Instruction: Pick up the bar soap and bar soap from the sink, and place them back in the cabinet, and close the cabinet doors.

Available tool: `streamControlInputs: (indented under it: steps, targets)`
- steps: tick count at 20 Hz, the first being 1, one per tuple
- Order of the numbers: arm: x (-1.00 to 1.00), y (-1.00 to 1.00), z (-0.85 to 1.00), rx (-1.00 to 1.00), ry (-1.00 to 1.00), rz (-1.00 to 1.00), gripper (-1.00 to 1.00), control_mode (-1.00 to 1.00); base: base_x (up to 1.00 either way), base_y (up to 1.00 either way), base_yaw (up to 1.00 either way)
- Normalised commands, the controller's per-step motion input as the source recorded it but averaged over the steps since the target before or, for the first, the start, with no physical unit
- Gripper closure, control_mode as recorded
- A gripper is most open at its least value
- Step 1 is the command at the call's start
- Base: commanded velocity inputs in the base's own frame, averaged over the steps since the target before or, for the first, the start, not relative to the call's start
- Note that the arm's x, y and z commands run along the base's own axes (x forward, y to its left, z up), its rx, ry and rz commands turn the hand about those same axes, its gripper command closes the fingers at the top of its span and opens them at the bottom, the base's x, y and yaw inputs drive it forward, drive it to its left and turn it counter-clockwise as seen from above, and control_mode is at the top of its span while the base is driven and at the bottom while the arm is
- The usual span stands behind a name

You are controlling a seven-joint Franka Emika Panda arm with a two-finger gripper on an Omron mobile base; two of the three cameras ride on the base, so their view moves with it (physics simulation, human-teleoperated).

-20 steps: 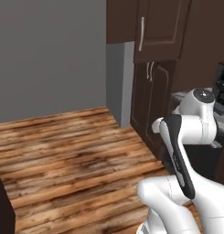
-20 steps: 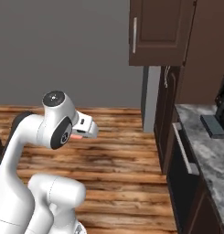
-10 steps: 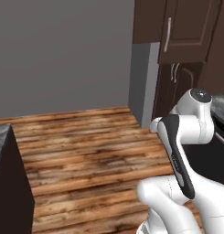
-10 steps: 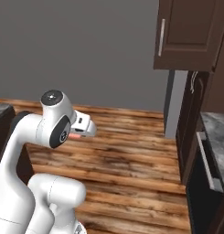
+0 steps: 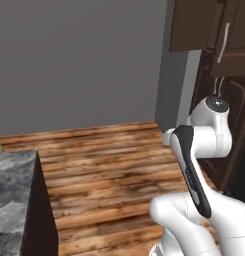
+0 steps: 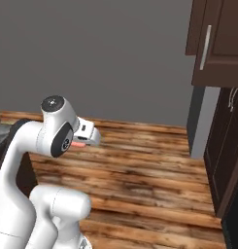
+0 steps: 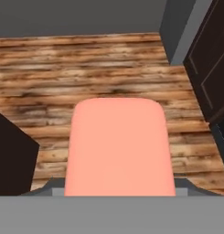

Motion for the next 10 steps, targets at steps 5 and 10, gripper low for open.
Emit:
streamControlInputs:
  steps: [5, 10]
  targets:
    - [0.00, 0.00, 0.00, 0.00, 0.00, 0.00, 1.00, 1.00, 0.89, 0.02, 0.00]
    - [0.00, 0.00, 0.00, 0.00, 0.00, 0.00, 1.00, 1.00, 0.87, -0.04, 0.00]
